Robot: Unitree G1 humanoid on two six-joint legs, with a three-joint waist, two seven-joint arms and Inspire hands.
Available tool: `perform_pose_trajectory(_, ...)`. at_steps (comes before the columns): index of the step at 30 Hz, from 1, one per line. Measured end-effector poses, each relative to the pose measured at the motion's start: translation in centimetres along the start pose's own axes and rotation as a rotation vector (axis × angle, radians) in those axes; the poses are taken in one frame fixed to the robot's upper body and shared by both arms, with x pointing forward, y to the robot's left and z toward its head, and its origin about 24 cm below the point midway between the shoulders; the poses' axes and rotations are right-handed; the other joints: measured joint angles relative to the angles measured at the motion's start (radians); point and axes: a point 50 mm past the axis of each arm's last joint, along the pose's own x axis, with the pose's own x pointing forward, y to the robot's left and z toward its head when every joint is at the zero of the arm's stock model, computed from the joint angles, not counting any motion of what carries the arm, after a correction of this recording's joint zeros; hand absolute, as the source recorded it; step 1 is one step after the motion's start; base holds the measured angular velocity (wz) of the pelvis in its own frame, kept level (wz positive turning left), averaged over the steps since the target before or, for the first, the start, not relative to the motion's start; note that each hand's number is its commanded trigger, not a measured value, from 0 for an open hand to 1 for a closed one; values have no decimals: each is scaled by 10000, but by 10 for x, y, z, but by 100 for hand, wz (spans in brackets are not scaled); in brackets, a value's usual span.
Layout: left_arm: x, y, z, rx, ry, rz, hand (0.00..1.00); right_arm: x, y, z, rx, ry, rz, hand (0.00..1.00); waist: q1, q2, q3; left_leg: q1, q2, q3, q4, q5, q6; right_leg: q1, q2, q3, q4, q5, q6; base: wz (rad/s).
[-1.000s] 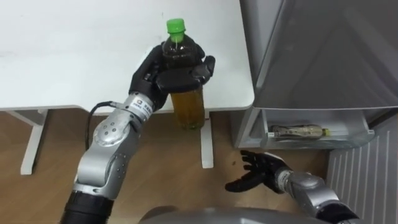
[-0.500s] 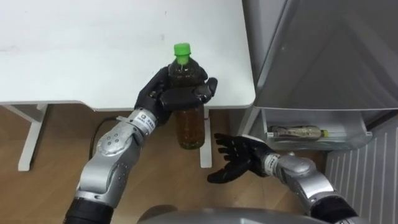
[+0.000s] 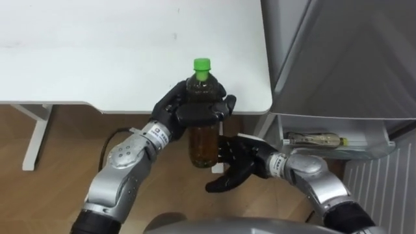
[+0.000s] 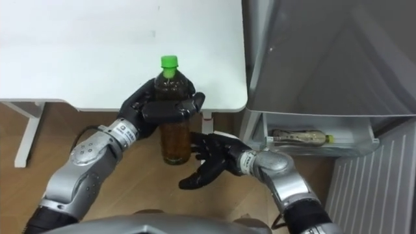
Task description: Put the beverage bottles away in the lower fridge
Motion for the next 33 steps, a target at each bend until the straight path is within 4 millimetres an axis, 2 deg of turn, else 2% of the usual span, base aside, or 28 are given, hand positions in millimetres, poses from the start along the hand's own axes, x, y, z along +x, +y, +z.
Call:
perform_pose_trajectory(7, 0, -1, -1, 458, 140, -142, 100, 4, 10, 11, 486, -841, 834, 0, 94, -160, 100, -58, 1, -73, 26, 3, 3, -37, 5, -64, -2, -4, 6, 2)
perform_pose_trajectory(10, 1, -2, -7, 334, 332, -133, 100, 6, 16, 14, 1007, -1278, 1285, 0, 132, -172, 100, -63, 5, -63, 32, 3, 5, -52, 3, -63, 13, -4, 6, -2)
perform_pose_trajectory(25, 3, -9, -12, 773, 621, -412, 100, 4, 17, 7, 2363, -1462, 1609, 0, 225, -150, 88, -134, 2, -67, 14, 5, 7, -126, 10, -70, 12, -4, 6, 0)
perform_pose_trajectory(26, 3, -9, -12, 782, 624, -414, 100, 3, 17, 7, 2407, -1465, 1611, 16, 222, -150, 87, -136, 2, -77, 15, 5, 7, -127, 11, -74, 12, -4, 7, 0)
perform_pose_trajectory(28, 3, -9, -12, 810, 634, -416, 100, 3, 17, 7, 2432, -1450, 1617, 66, 222, -146, 85, -137, 2, -85, 15, 5, 7, -128, 14, -76, 11, -4, 7, 0)
perform_pose_trajectory(29, 3, -11, -12, 881, 675, -484, 100, 4, 18, 7, 2430, -1411, 1666, 100, 230, -137, 78, -137, 2, -87, 15, 5, 7, -128, 14, -79, 11, -4, 6, 0)
perform_pose_trajectory(33, 3, -12, -14, 1164, 785, -559, 100, 4, 19, 5, 2527, -1226, 1715, 100, 241, -118, 61, -121, 0, -88, 18, 6, 7, -119, 12, -76, 11, -4, 6, 0)
